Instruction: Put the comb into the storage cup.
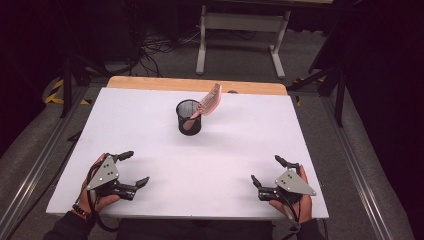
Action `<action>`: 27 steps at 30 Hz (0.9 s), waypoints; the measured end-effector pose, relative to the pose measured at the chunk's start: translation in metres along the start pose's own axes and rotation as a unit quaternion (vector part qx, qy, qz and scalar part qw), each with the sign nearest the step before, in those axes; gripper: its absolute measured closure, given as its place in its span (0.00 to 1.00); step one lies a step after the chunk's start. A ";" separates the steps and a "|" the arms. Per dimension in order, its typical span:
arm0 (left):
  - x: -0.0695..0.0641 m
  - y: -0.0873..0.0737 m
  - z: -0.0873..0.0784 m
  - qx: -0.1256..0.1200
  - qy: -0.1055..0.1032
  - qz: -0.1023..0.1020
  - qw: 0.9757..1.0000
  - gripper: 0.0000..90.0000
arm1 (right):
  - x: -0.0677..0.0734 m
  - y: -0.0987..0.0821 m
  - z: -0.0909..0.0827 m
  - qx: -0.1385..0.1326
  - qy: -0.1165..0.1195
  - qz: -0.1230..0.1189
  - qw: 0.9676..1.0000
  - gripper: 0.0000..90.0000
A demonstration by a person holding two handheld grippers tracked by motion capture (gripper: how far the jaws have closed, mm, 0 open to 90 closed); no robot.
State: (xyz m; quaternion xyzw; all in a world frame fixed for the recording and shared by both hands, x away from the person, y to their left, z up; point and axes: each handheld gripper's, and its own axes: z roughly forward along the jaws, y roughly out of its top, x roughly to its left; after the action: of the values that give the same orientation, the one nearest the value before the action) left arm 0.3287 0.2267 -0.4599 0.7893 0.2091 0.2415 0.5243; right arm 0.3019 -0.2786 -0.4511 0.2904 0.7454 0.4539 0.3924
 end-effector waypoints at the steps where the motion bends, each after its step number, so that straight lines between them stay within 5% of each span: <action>1: 0.000 0.000 0.000 0.001 0.000 0.000 1.000 0.07 | 0.000 -0.002 -0.001 0.000 0.001 0.004 1.000 0.05; 6: 0.001 0.001 -0.001 -0.004 0.005 0.002 1.000 0.07 | 0.000 -0.008 0.000 0.016 0.006 -0.002 1.000 0.05; 27: -0.003 0.001 -0.001 -0.002 0.002 0.010 1.000 0.07 | 0.008 -0.002 0.003 0.007 0.004 -0.004 1.000 0.05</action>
State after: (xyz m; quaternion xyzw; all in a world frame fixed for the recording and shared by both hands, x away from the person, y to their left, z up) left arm 0.3255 0.2253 -0.4592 0.7897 0.2015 0.2488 0.5233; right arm 0.3002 -0.2716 -0.4568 0.2883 0.7513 0.4485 0.3889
